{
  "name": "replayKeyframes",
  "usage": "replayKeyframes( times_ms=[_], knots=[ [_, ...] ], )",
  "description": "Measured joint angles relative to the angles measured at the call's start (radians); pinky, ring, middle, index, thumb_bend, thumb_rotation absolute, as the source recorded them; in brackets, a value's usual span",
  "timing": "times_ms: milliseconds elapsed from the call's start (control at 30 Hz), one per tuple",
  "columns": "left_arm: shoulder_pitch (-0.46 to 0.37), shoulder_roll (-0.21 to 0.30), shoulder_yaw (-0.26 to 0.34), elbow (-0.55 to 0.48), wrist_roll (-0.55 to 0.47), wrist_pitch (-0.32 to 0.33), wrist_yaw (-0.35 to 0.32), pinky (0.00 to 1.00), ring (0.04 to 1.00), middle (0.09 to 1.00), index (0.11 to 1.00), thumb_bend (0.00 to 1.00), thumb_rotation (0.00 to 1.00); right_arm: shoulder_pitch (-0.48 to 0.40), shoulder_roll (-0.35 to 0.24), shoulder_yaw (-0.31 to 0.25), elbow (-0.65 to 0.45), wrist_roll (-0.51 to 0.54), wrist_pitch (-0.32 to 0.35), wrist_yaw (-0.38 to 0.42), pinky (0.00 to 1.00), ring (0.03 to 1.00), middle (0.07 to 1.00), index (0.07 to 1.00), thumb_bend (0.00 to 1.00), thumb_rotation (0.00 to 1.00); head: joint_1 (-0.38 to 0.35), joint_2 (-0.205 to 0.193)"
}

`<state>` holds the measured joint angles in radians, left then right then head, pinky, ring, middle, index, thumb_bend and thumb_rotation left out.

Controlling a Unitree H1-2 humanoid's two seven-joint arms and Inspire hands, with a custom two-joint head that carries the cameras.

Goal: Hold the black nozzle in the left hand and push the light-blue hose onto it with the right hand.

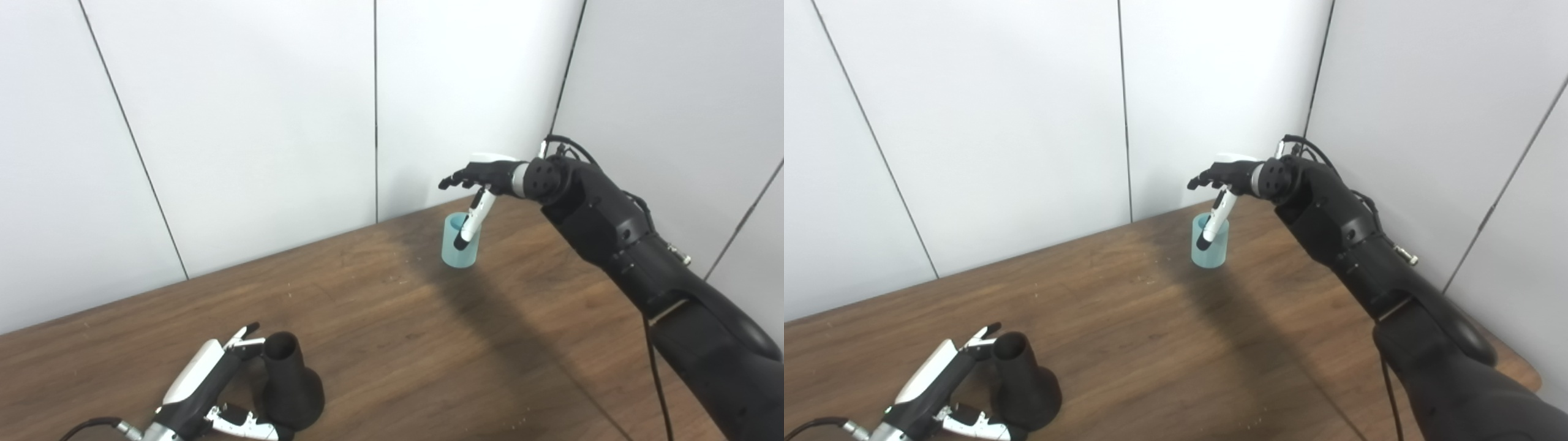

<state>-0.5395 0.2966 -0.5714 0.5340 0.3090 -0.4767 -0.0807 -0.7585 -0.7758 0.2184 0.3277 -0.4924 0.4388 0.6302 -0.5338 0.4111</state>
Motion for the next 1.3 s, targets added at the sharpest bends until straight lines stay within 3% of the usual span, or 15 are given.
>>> replayKeyframes(
  times_ms=[867,1167,1300],
  knots=[
    [0.010,0.008,0.005,-0.015,0.000,0.000,-0.003,1.00,0.648,0.500,0.472,0.53,0.00,0.000,0.023,0.098,0.123,-0.071,-0.103,-0.078,0.83,0.912,0.930,0.882,0.95,0.11,0.005,0.015],
    [0.013,0.012,0.006,-0.021,0.000,0.000,-0.004,1.00,0.648,0.500,0.472,0.53,0.00,0.000,0.026,0.101,0.135,-0.087,-0.116,-0.092,0.80,0.895,0.906,0.862,0.94,0.10,0.006,0.020],
    [0.014,0.013,0.006,-0.023,0.000,0.000,-0.004,1.00,0.648,0.498,0.473,0.53,0.00,0.000,0.031,0.100,0.136,-0.087,-0.119,-0.103,0.71,0.810,0.866,0.851,0.92,0.10,0.009,0.021]
  ],
)
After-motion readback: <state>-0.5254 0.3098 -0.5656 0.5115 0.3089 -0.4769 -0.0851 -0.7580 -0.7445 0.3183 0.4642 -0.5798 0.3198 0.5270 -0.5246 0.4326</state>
